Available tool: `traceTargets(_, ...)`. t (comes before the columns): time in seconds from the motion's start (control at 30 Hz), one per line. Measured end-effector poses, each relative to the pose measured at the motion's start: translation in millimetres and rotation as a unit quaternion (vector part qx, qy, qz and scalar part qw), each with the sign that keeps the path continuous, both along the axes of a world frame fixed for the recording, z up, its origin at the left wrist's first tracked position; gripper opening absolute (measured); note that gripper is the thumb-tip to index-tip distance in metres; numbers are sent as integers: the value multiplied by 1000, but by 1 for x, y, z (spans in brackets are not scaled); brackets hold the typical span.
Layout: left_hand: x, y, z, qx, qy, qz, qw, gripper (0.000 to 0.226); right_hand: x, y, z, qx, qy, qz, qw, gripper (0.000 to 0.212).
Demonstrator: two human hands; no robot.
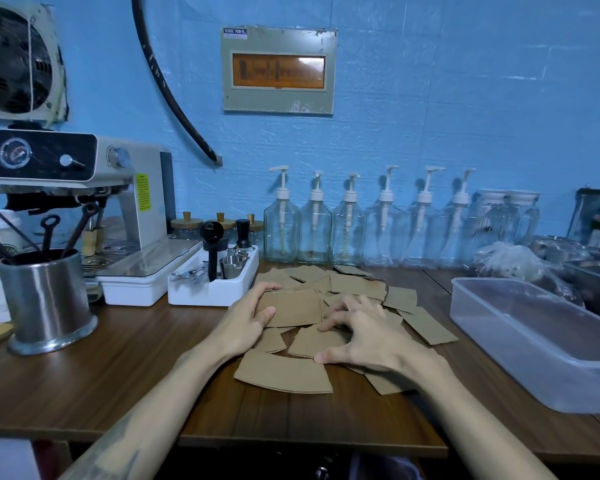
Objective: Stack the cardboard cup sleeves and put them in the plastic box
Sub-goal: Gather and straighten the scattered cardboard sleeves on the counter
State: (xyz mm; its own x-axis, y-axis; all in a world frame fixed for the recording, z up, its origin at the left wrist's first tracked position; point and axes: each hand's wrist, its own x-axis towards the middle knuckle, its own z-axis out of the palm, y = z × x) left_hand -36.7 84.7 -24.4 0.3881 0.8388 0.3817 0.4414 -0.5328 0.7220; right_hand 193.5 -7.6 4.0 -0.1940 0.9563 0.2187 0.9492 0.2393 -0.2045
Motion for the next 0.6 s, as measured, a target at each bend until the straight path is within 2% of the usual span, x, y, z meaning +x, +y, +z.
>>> traceTargets(0.1,0,1,0,1,-1,1,1000,36,0,-1,3,-30,37,-5,999,55)
traceTargets(0.33,0,4,0,-12,-4,9,1000,37,-1,2,10,-42,19,-18,999,79)
traceTargets(0.6,0,4,-1,-59,18,3,998,45,0,8,14,-32,21,-25,999,77)
